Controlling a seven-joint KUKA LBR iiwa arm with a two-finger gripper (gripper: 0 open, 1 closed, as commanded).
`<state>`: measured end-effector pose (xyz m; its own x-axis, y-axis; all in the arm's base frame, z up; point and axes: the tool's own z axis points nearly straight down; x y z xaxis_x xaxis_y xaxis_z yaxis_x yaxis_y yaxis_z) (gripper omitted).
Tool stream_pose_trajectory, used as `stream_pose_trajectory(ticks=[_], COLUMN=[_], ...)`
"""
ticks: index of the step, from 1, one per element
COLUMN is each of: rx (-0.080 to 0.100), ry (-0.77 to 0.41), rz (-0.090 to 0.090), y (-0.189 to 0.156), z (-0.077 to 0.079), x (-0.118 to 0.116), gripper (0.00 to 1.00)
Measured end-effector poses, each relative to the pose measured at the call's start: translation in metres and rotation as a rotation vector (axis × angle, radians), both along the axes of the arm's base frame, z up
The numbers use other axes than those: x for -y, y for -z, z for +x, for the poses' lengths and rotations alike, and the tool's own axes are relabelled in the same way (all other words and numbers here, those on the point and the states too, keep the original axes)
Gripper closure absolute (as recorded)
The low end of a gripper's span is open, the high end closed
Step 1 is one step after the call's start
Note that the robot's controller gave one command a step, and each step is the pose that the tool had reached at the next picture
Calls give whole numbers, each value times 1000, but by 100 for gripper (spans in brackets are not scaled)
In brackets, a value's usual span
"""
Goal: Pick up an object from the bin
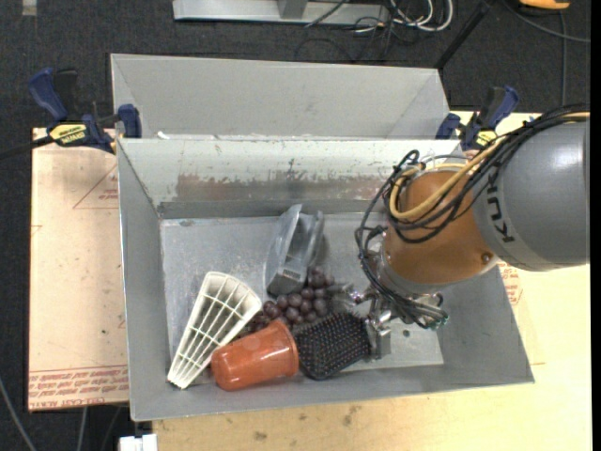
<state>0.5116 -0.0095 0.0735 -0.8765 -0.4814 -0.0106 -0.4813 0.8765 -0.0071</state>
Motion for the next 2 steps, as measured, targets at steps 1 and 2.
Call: stream_pose_trajectory(ticks=[1, 2], rx=[-10, -9], ry=[-55, -167], rz=[3, 1], y=[-8, -173], z=[2, -14], x=[2, 43], gripper=[100, 100])
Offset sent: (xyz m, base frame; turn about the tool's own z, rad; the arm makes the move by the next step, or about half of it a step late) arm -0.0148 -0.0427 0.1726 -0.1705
